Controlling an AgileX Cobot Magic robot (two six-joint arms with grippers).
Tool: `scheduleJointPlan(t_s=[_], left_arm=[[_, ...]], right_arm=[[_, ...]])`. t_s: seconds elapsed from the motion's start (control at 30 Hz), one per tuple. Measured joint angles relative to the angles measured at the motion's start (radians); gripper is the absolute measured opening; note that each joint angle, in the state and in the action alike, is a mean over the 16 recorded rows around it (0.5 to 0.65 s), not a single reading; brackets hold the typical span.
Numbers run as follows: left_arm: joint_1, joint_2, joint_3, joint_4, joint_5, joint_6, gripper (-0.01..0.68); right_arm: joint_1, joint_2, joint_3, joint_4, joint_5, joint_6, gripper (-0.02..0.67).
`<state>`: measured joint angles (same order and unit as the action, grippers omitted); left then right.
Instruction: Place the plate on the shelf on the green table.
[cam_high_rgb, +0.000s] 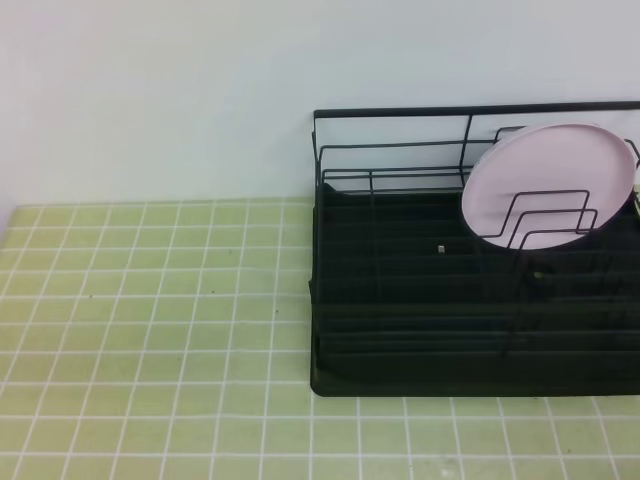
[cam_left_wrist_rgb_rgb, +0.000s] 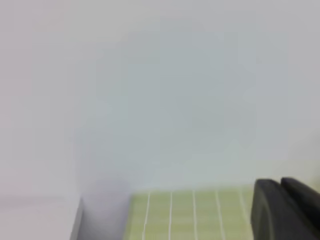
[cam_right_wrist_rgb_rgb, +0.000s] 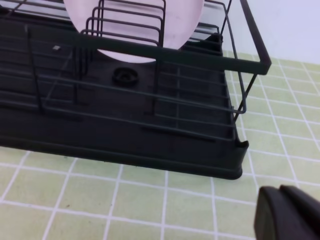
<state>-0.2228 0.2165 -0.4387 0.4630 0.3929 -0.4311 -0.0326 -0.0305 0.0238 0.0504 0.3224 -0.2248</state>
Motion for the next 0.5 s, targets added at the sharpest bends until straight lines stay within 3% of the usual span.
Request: scheduleJointPlan(t_s=[0.23, 0.5], left_arm=[[0.208, -0.038, 0.048, -0.175, -0.132, 0.033, -0.002], [0.303, -0.114, 0.232, -0.321, -0.245, 0.099, -0.002]], right_arm=[[0.0, 0.0, 0.0, 0.0, 0.0, -0.003, -0.004], [0.0, 0.0, 0.0, 0.0, 0.0, -0.004, -0.004]])
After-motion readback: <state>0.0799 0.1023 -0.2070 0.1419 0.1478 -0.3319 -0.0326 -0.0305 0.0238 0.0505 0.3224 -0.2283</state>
